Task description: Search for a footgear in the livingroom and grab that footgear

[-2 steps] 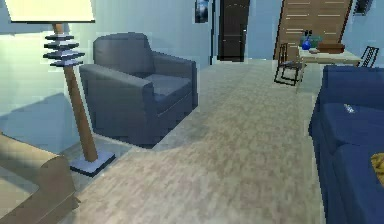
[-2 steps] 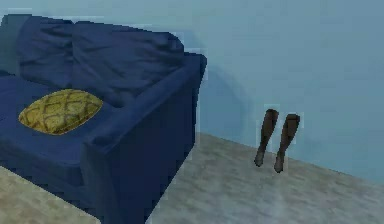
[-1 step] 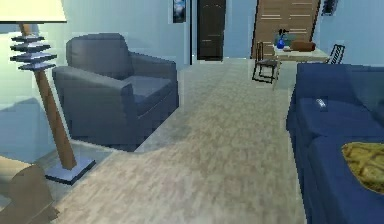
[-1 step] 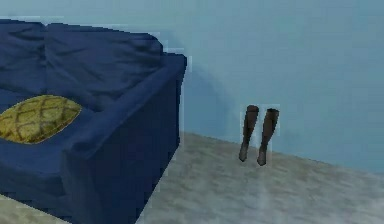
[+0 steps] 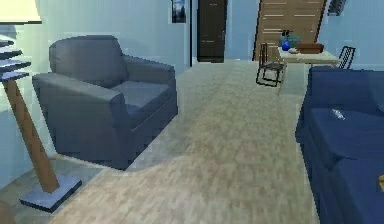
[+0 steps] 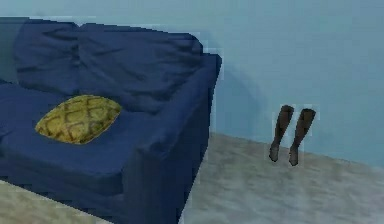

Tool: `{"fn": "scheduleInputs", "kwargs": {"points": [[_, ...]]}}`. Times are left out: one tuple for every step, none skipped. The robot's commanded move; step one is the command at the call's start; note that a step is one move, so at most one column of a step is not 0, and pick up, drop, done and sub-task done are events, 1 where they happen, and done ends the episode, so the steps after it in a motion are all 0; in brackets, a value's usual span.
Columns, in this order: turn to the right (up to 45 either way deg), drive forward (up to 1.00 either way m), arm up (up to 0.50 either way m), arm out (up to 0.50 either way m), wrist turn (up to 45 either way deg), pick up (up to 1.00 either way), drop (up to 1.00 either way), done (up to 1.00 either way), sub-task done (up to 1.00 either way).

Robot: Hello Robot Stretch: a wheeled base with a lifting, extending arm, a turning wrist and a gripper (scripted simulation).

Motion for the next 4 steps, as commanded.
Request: {"fn": "scheduleInputs", "kwargs": {"points": [[6.0,0.0,0.0,0.0,0.0,0.0,0.0,0.0,0.0],[0.0,1.0,0.0,0.0,0.0,0.0,0.0,0.0,0.0],[3.0,0.0,0.0,0.0,0.0,0.0,0.0,0.0,0.0],[0.0,1.0,0.0,0.0,0.0,0.0,0.0,0.0,0.0]]}}
